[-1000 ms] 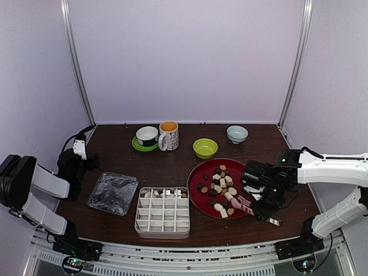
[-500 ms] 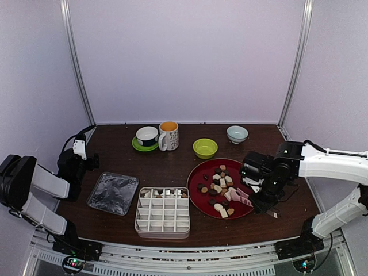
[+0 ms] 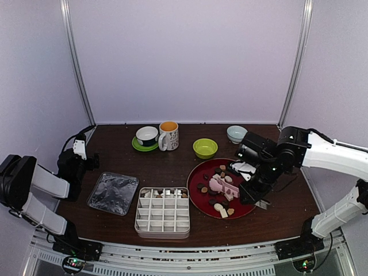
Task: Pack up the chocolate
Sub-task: Place the fake chocolate in the empty pocket of the box.
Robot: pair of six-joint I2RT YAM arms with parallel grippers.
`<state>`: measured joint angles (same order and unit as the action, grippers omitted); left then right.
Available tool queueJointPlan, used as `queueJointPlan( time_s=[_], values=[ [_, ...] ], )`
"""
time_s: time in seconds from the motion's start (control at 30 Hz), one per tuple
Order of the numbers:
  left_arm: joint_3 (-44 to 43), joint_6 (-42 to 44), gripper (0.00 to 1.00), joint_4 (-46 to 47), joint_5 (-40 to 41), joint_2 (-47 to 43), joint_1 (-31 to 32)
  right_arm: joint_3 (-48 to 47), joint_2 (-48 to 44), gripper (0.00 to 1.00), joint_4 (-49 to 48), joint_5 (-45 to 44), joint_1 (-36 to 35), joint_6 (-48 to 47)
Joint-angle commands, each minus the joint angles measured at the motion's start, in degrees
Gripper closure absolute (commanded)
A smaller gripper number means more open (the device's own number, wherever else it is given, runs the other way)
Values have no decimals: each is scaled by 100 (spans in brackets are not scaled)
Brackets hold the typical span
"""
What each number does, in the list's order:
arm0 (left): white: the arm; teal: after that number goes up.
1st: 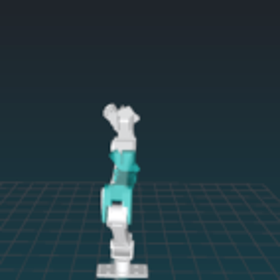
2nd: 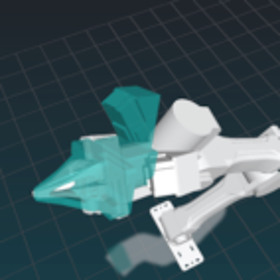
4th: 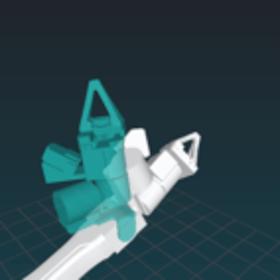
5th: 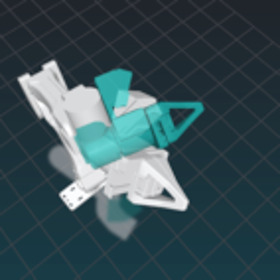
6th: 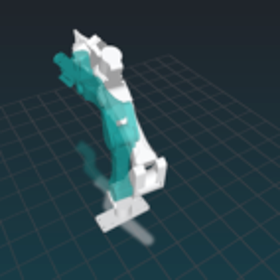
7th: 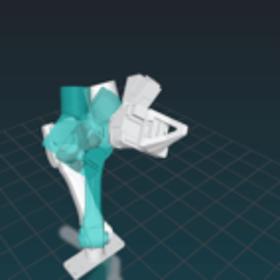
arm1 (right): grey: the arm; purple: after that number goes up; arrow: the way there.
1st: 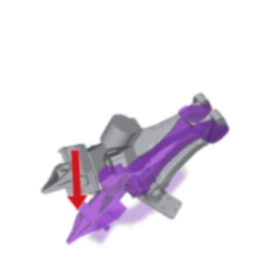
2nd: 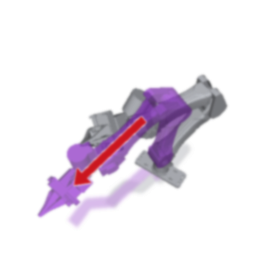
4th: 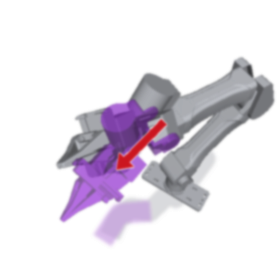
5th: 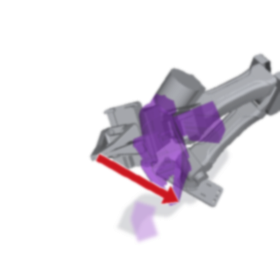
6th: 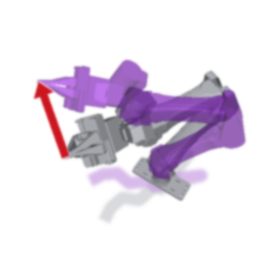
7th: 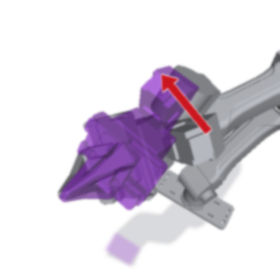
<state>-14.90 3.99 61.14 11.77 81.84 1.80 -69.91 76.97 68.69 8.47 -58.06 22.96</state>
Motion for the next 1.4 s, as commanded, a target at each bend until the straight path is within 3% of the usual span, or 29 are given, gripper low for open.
queueJointPlan(
  time_s=[0.0,0.53,0.83,1.13,1.37],
  values=[
    [-92,-6,2,136,32,-8,-49,-501,360,79,-446,436,-374,-325],
    [-92,-3,2,136,35,-2,-52,-1363,1996,80,-1230,305,-977,-328],
    [-93,-4,2,139,31,-2,-55,-1463,2191,78,-1389,297,-1021,-318],
    [-92,-6,2,139,31,-2,-51,-1569,2254,67,-1322,223,-1046,-345],
    [-92,-4,2,143,34,-5,-51,-1514,2120,67,-1311,27,-1041,-299]
  ],
)
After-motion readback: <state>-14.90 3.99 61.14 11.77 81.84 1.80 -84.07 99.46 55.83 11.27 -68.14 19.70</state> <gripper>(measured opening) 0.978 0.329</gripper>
